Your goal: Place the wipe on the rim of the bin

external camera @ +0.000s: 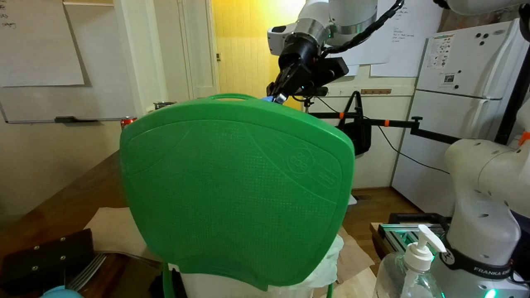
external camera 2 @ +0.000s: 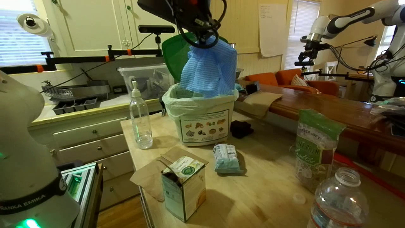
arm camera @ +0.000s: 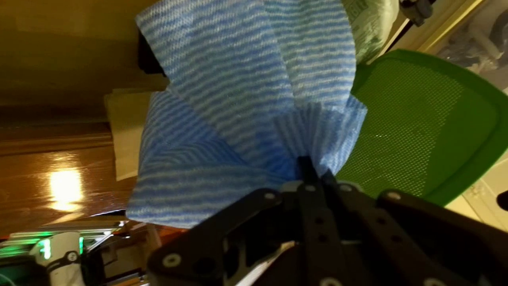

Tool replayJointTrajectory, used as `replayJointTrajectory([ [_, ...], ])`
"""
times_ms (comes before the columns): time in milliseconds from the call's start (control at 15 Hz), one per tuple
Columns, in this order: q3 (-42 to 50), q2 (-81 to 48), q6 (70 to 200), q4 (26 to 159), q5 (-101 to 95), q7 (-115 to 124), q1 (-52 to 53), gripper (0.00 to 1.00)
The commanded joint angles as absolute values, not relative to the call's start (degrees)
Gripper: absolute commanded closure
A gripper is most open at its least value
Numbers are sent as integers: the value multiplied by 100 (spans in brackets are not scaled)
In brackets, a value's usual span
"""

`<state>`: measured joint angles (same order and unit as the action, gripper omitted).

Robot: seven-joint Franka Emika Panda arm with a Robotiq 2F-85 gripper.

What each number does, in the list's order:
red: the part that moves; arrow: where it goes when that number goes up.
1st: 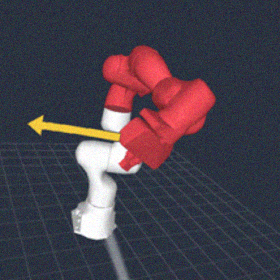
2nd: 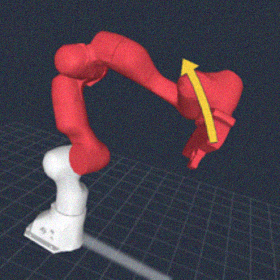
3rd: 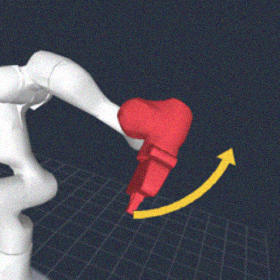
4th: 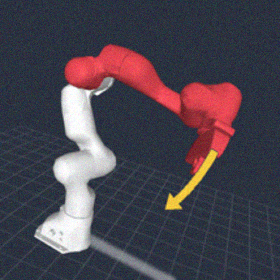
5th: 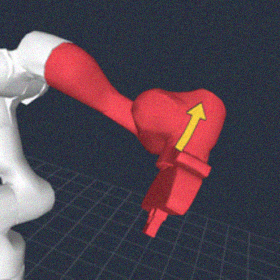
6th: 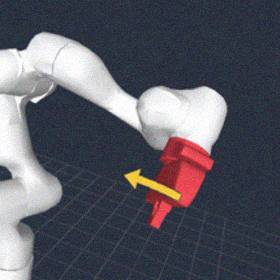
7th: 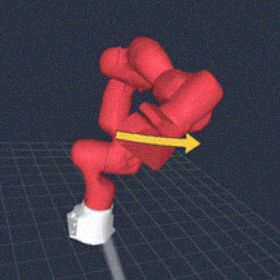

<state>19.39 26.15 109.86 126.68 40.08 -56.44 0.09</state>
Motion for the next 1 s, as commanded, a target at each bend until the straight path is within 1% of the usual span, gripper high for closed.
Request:
replayJointTrajectory([
  [0, 2010, 2354, 10443, 12500, 4438, -6238, 35, 100],
  [467, 1898, 1812, 9887, 12549, 5323, -7112, -160, 100],
  [933, 1765, 1191, 9572, 12629, 5336, -7411, -563, 100],
])
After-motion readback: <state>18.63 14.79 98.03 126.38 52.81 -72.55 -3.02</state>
